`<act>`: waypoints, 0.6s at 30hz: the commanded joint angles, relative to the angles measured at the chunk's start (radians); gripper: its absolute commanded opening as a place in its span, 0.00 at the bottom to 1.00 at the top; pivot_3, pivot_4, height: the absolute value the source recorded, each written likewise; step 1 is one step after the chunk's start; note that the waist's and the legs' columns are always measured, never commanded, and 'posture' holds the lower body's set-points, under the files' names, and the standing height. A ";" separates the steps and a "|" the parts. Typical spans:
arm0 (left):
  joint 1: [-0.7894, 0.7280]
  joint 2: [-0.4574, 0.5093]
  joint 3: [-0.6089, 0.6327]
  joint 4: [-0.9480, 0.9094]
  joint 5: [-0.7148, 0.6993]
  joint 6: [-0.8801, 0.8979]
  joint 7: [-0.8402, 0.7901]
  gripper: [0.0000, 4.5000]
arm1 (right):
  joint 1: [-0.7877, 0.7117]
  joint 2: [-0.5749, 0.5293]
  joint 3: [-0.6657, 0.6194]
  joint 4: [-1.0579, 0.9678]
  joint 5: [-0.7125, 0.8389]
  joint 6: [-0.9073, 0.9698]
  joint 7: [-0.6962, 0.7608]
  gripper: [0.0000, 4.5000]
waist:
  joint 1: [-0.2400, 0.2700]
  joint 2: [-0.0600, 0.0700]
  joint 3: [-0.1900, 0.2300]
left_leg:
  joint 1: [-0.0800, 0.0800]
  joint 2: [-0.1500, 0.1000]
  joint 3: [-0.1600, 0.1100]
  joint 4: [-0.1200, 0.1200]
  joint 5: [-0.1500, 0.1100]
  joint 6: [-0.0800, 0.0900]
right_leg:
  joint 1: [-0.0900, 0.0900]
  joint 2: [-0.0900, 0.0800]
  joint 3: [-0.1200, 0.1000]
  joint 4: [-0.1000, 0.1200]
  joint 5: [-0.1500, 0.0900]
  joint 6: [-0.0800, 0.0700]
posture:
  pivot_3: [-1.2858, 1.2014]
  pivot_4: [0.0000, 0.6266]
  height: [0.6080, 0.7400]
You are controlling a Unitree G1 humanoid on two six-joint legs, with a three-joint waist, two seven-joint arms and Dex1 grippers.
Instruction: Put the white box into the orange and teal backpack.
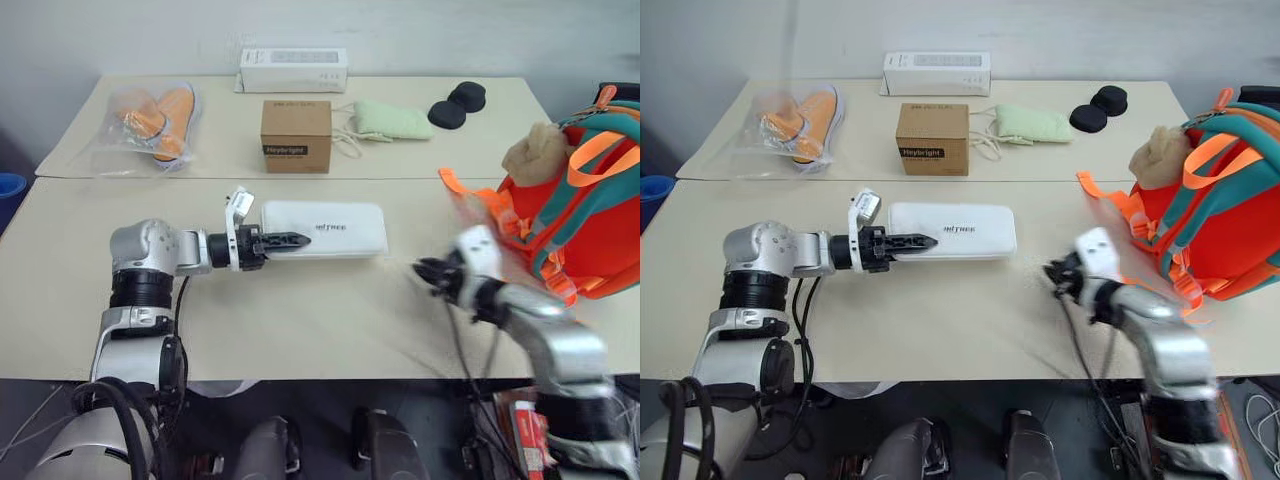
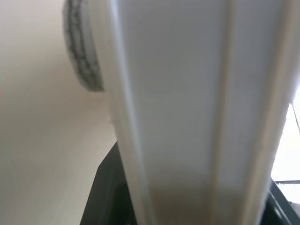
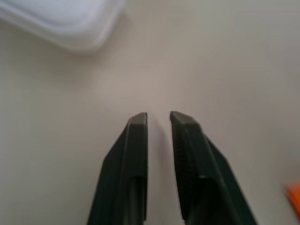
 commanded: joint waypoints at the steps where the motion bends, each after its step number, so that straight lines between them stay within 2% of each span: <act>1: -0.007 -0.027 0.124 -0.159 -0.090 0.075 0.069 0.31 | 0.132 -0.091 -0.263 -0.201 0.164 0.165 0.084 0.42 | 0.005 -0.001 0.000 | 0.000 0.000 0.000 0.000 0.000 0.000 | 0.000 0.000 0.000 -0.001 0.000 0.000 | 0.52 0.24 1.00; 3: -0.007 -0.042 0.186 -0.232 -0.118 0.122 0.109 0.31 | 0.251 -0.177 -0.467 -0.244 0.236 0.247 0.169 0.58 | 0.013 -0.001 0.000 | 0.002 0.001 -0.001 -0.001 0.000 0.000 | 0.003 0.001 -0.001 -0.001 0.000 0.000 | 0.52 0.24 1.00; 5: -0.013 -0.060 0.240 -0.287 -0.139 0.153 0.147 0.31 | 0.295 -0.241 -0.598 -0.210 0.261 0.290 0.191 0.73 | 0.015 -0.001 0.000 | 0.002 0.001 -0.002 -0.001 0.000 0.000 | 0.003 0.001 -0.001 -0.002 0.000 0.000 | 0.52 0.24 1.00; 8: -0.024 -0.082 0.283 -0.357 -0.153 0.177 0.202 0.31 | 0.217 -0.281 -0.677 -0.082 0.268 0.314 0.127 0.96 | 0.009 -0.003 0.000 | 0.005 0.001 0.000 -0.001 -0.002 -0.001 | 0.004 0.001 -0.001 -0.004 0.001 0.001 | 0.52 0.24 1.00; 9: -0.023 -0.087 0.286 -0.382 -0.158 0.175 0.211 0.31 | 0.178 -0.279 -0.676 -0.046 0.264 0.315 0.095 0.99 | 0.008 -0.004 0.000 | 0.006 0.001 0.000 -0.001 -0.003 -0.003 | 0.004 0.001 -0.001 -0.004 0.001 0.001 | 0.52 0.24 1.00; 14: 0.003 -0.092 0.276 -0.498 -0.217 0.165 0.209 0.31 | 0.026 -0.224 -0.608 0.078 0.240 0.266 -0.036 0.99 | 0.012 -0.004 0.000 | 0.005 0.002 0.000 -0.002 -0.002 -0.007 | 0.002 0.001 0.002 -0.002 0.000 -0.001 | 0.52 0.24 1.00; 18: 0.037 -0.073 0.220 -0.576 -0.239 0.137 0.207 0.31 | -0.146 -0.134 -0.516 0.193 0.202 0.205 -0.184 0.99 | 0.008 -0.004 0.000 | 0.005 0.003 0.002 -0.002 0.001 -0.004 | 0.002 0.004 0.002 0.000 0.000 -0.001 | 0.52 0.24 1.00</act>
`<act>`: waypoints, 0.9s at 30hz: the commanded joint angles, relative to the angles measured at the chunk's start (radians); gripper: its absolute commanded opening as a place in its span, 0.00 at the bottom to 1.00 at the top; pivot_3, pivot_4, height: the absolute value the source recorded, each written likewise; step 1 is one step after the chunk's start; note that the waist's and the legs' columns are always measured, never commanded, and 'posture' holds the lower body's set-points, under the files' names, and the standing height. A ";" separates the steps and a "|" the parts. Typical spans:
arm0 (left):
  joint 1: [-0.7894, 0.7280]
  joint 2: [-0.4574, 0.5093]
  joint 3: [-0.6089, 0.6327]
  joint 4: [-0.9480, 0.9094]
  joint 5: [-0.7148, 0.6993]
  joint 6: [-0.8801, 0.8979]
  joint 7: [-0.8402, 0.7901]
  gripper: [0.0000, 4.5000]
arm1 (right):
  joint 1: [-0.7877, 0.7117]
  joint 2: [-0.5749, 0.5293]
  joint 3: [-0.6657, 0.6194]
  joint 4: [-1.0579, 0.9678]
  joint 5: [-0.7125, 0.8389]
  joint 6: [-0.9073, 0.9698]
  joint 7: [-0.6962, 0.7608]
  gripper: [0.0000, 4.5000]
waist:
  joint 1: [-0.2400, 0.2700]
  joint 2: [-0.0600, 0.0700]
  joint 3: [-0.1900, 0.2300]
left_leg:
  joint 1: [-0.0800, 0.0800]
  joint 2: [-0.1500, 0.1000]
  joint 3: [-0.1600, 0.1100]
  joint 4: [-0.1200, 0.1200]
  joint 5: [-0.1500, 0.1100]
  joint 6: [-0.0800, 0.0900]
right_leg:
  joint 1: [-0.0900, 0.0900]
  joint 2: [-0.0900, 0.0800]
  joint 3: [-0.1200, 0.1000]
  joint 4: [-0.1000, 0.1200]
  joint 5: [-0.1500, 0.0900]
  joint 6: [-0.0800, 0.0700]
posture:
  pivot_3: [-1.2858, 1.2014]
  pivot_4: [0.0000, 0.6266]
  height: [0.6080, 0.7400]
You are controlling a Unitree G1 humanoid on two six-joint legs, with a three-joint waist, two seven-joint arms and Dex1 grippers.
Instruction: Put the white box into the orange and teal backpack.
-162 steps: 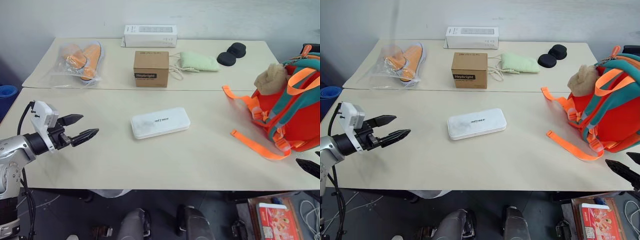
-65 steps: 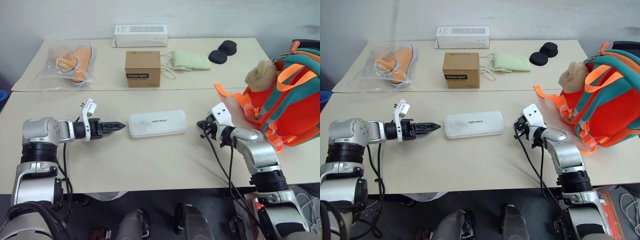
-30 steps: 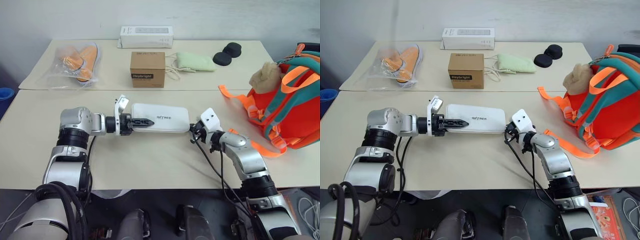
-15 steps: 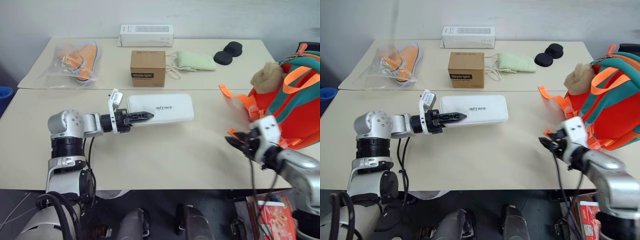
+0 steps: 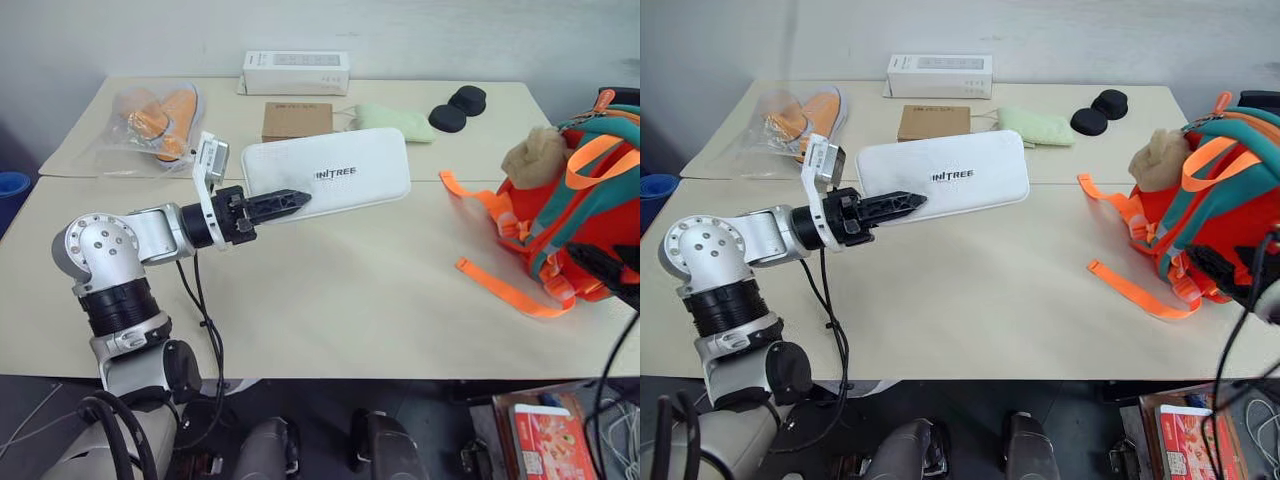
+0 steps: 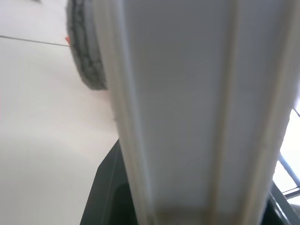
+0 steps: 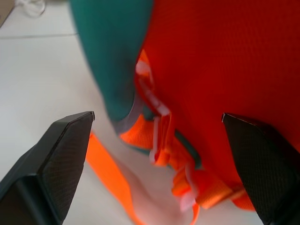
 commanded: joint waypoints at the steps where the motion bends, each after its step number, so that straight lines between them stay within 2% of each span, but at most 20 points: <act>1: 0.012 0.019 -0.037 -0.086 -0.049 -0.038 -0.010 0.31 | -0.132 0.067 0.041 0.081 -0.024 -0.055 -0.138 0.99 | -0.003 0.000 0.000 | 0.000 0.000 0.001 0.000 0.000 0.000 | 0.000 0.000 0.000 0.000 0.000 0.000 | 0.52 0.24 1.00; 5: 0.014 0.040 -0.059 -0.086 -0.054 -0.065 -0.003 0.31 | -0.253 0.145 0.051 0.182 -0.019 -0.091 -0.230 0.99 | -0.003 0.000 0.000 | 0.000 0.000 0.002 0.000 0.001 0.000 | -0.002 0.000 0.001 0.000 0.000 0.000 | 0.52 0.24 1.00; 14: -0.002 0.076 -0.080 -0.050 -0.050 -0.121 0.031 0.31 | -0.285 0.195 0.182 0.286 -0.055 -0.328 -0.227 0.99 | -0.005 0.000 0.000 | -0.001 -0.001 0.003 0.000 0.001 0.001 | -0.002 0.000 -0.001 0.000 0.001 0.002 | 0.52 0.24 1.00; 17: -0.002 0.082 -0.090 -0.048 -0.049 -0.142 0.037 0.31 | -0.284 0.198 0.235 0.327 -0.085 -0.422 -0.204 0.86 | -0.011 0.000 0.000 | 0.000 -0.001 0.004 0.000 0.001 0.001 | -0.002 0.000 -0.001 0.001 0.001 0.002 | 0.52 0.24 1.00; 23: -0.011 0.100 -0.096 -0.012 -0.022 -0.227 0.057 0.31 | -0.269 0.184 0.276 0.344 -0.070 -0.493 -0.146 0.40 | -0.024 0.000 0.000 | 0.000 -0.001 0.004 -0.001 0.001 0.001 | -0.002 0.001 0.000 0.000 0.001 0.002 | 0.52 0.24 1.00; 27: -0.021 0.122 -0.087 0.038 -0.005 -0.275 0.084 0.31 | -0.246 0.155 0.302 0.287 -0.001 -0.463 -0.018 0.09 | -0.025 0.000 0.000 | 0.000 -0.001 0.004 -0.001 0.001 0.001 | -0.002 0.001 0.000 0.000 0.001 0.002 | 0.52 0.24 1.00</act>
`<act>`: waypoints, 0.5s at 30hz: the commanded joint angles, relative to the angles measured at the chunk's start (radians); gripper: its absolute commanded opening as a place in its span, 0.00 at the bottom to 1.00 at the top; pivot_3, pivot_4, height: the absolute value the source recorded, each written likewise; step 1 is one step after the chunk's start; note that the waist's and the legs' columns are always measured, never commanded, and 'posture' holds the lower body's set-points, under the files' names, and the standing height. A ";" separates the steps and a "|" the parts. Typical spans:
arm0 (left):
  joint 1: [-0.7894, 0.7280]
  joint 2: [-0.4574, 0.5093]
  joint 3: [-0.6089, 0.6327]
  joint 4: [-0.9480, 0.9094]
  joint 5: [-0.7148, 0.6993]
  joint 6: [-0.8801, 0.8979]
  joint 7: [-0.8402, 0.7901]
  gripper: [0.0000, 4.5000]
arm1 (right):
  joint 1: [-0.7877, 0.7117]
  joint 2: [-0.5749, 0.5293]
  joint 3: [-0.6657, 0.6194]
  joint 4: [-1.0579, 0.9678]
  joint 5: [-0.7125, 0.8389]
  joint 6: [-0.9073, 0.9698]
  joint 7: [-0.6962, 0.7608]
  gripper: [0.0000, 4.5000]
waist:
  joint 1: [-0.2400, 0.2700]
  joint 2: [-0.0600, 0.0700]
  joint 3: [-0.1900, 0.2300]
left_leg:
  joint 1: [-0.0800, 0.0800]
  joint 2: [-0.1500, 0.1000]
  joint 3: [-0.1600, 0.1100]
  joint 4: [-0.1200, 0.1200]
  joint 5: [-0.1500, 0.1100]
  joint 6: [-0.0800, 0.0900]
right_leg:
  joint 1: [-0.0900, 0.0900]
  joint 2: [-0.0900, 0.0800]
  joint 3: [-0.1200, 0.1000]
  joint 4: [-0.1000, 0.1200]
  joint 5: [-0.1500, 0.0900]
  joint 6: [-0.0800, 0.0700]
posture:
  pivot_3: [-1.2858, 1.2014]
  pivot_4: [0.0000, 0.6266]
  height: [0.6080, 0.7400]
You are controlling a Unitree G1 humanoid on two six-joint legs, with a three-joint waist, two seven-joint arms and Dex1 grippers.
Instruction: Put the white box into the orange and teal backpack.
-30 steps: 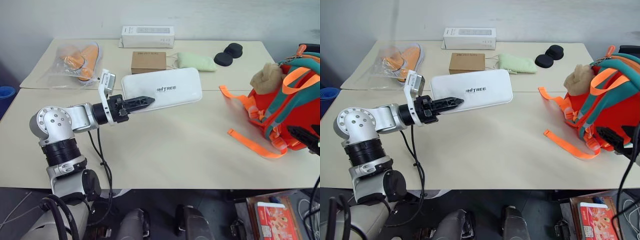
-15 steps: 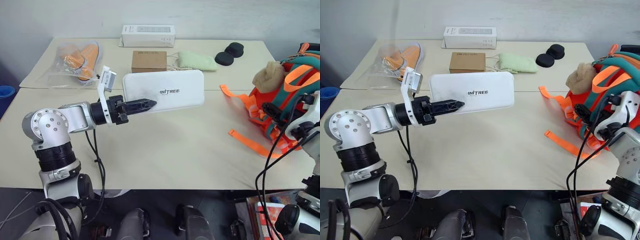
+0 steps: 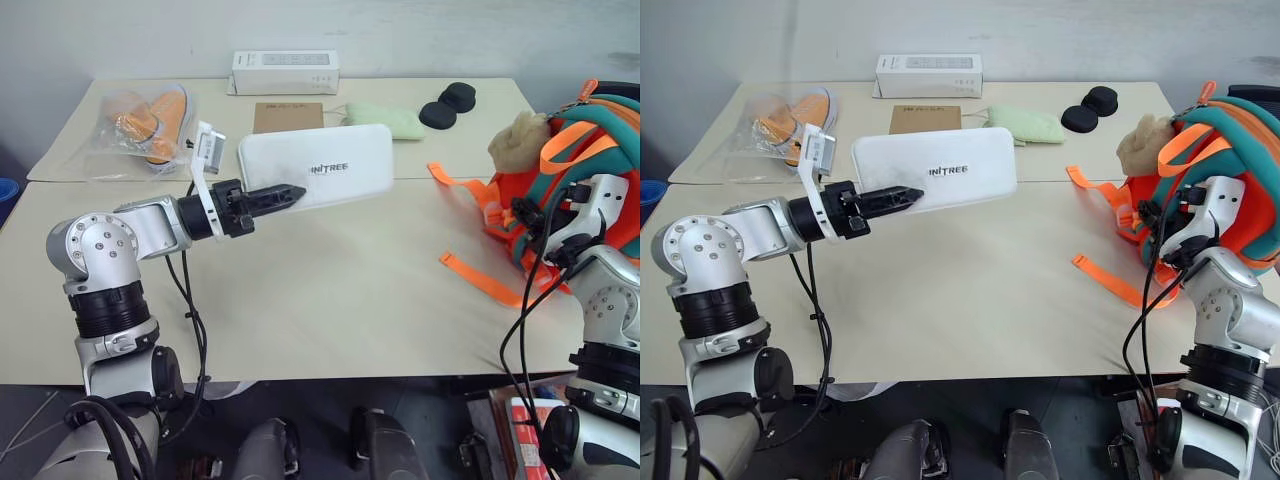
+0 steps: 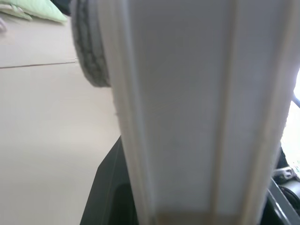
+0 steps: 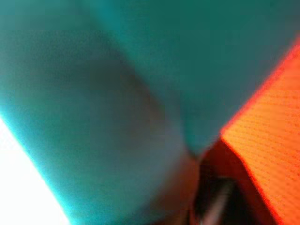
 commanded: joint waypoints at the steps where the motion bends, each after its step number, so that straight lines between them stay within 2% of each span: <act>1: -0.033 0.028 0.023 0.016 -0.001 -0.057 0.011 0.31 | 0.026 -0.045 0.014 -0.092 0.092 0.023 0.132 0.03 | 0.000 0.000 0.000 | 0.000 0.000 0.000 0.000 0.000 0.000 | 0.000 0.000 0.000 0.000 0.000 0.000 | 0.52 0.24 1.00; 4: -0.027 0.065 0.002 0.021 0.014 -0.119 -0.007 0.31 | 0.056 -0.102 0.026 -0.223 0.268 0.163 0.287 0.00 | 0.000 0.000 0.000 | 0.000 0.000 0.000 -0.001 0.000 0.000 | 0.000 0.000 0.000 -0.001 0.000 0.000 | 0.52 0.24 1.00; 7: -0.010 0.098 -0.081 -0.004 0.170 -0.438 -0.049 0.31 | 0.089 -0.193 0.057 -0.352 0.384 0.253 0.419 0.00 | 0.001 0.000 0.000 | 0.000 0.001 0.000 -0.001 0.000 0.000 | -0.001 0.000 0.000 -0.001 0.000 0.000 | 0.52 0.24 1.00; 8: -0.013 0.105 -0.100 -0.004 0.185 -0.476 -0.066 0.31 | 0.095 -0.222 0.069 -0.373 0.405 0.273 0.448 0.00 | 0.001 0.000 0.000 | 0.000 0.001 0.000 -0.001 0.000 0.000 | -0.001 0.000 -0.001 -0.001 0.000 0.000 | 0.52 0.24 1.00; 12: -0.018 0.144 -0.161 -0.032 0.184 -0.549 -0.174 0.31 | 0.117 -0.362 0.080 -0.461 0.552 0.375 0.617 0.00 | 0.004 0.000 0.000 | -0.001 0.001 0.000 -0.001 -0.001 0.000 | 0.000 -0.001 -0.002 -0.003 0.000 0.000 | 0.52 0.24 1.00; 15: -0.019 0.155 -0.162 -0.048 0.136 -0.536 -0.232 0.31 | 0.120 -0.449 0.053 -0.504 0.689 0.448 0.711 0.00 | 0.007 0.000 0.000 | -0.002 0.001 -0.001 0.000 -0.001 0.000 | -0.001 -0.002 -0.002 -0.003 0.000 0.000 | 0.52 0.24 1.00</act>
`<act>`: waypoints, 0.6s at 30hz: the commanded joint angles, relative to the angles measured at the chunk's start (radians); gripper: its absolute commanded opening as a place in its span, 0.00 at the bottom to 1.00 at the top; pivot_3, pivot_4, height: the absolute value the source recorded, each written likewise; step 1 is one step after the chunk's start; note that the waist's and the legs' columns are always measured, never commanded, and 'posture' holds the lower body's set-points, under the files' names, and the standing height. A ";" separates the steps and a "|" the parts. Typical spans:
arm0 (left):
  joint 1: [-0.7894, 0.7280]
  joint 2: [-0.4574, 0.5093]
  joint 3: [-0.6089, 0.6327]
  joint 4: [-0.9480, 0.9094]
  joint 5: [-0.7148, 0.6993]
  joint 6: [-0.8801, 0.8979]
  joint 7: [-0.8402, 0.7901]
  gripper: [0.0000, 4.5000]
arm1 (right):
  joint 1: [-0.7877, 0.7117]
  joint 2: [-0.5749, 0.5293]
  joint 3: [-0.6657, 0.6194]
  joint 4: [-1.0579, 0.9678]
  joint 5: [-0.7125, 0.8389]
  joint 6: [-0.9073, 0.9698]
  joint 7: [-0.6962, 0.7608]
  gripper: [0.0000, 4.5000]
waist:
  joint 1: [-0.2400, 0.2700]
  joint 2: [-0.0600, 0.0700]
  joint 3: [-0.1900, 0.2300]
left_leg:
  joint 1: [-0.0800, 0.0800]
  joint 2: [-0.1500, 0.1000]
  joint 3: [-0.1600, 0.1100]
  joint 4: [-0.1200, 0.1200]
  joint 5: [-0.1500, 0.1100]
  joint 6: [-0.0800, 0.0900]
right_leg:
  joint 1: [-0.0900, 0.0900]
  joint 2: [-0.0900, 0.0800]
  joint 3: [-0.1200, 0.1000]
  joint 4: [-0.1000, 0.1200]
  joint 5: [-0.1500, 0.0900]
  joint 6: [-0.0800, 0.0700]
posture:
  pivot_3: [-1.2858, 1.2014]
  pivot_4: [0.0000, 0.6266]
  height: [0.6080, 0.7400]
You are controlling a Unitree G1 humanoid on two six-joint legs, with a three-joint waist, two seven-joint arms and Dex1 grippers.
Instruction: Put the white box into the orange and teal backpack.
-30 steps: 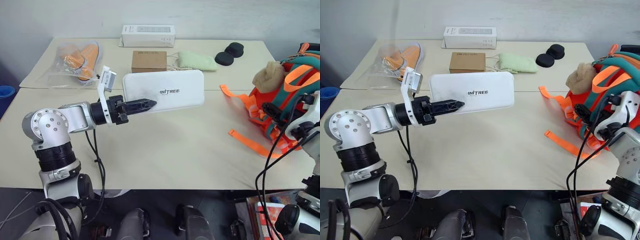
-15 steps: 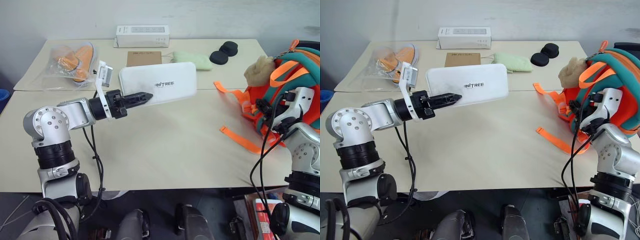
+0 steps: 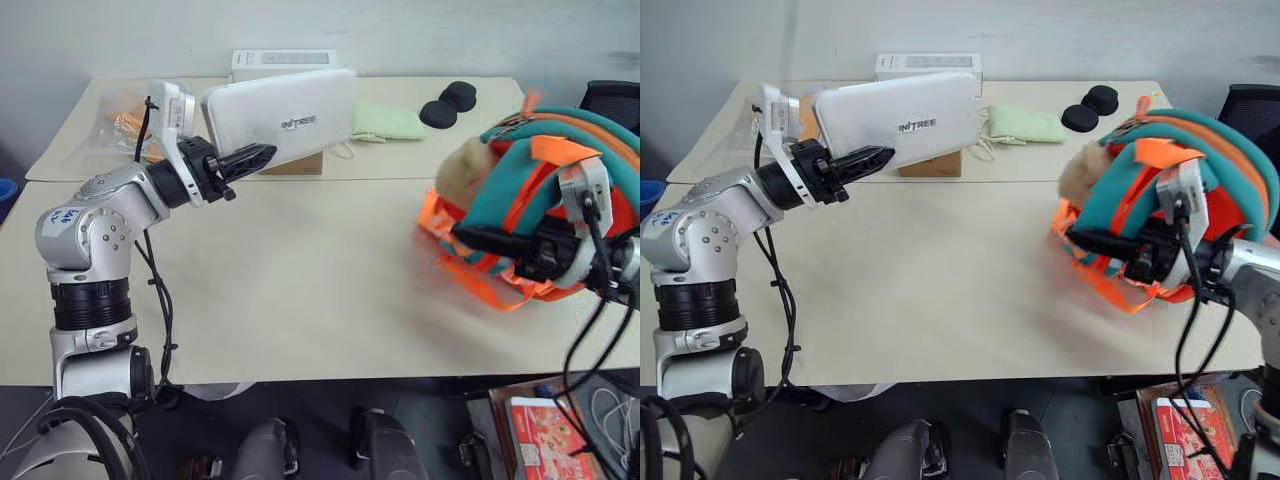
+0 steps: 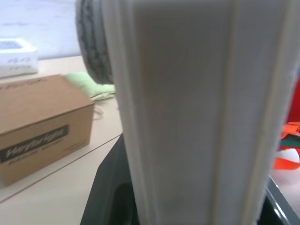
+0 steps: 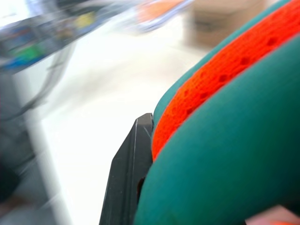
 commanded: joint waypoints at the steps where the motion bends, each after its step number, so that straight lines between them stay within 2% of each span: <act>1: -0.021 0.025 0.014 -0.065 -0.062 -0.017 -0.074 0.31 | -0.010 -0.087 -0.056 -0.080 0.182 0.072 0.114 0.00 | 0.000 0.000 0.000 | 0.000 0.000 0.000 0.000 0.000 0.000 | 0.000 0.000 0.000 0.000 0.000 0.000 | 0.52 0.24 1.00; 7: -0.015 0.032 -0.004 -0.114 -0.098 -0.029 -0.147 0.31 | 0.055 -0.173 -0.101 -0.121 0.267 0.087 0.196 0.00 | 0.007 -0.001 0.000 | 0.000 0.001 -0.001 0.001 -0.001 0.001 | 0.002 -0.002 0.001 -0.001 0.000 0.000 | 0.52 0.24 1.00; 13: -0.010 0.055 -0.016 -0.158 -0.157 0.008 -0.212 0.31 | 0.101 -0.189 -0.086 -0.096 0.214 0.046 0.209 0.00 | 0.021 -0.001 0.001 | 0.000 0.001 -0.001 0.003 -0.001 0.002 | 0.002 -0.003 0.002 -0.003 0.000 0.000 | 0.52 0.24 1.00; 18: -0.015 0.120 -0.011 -0.130 -0.165 0.003 -0.291 0.31 | 0.143 -0.196 -0.097 -0.076 0.179 0.021 0.227 0.00 | 0.022 -0.001 0.001 | 0.000 0.001 -0.001 0.003 -0.001 0.002 | 0.002 -0.002 0.002 -0.003 0.000 0.000 | 0.52 0.24 1.00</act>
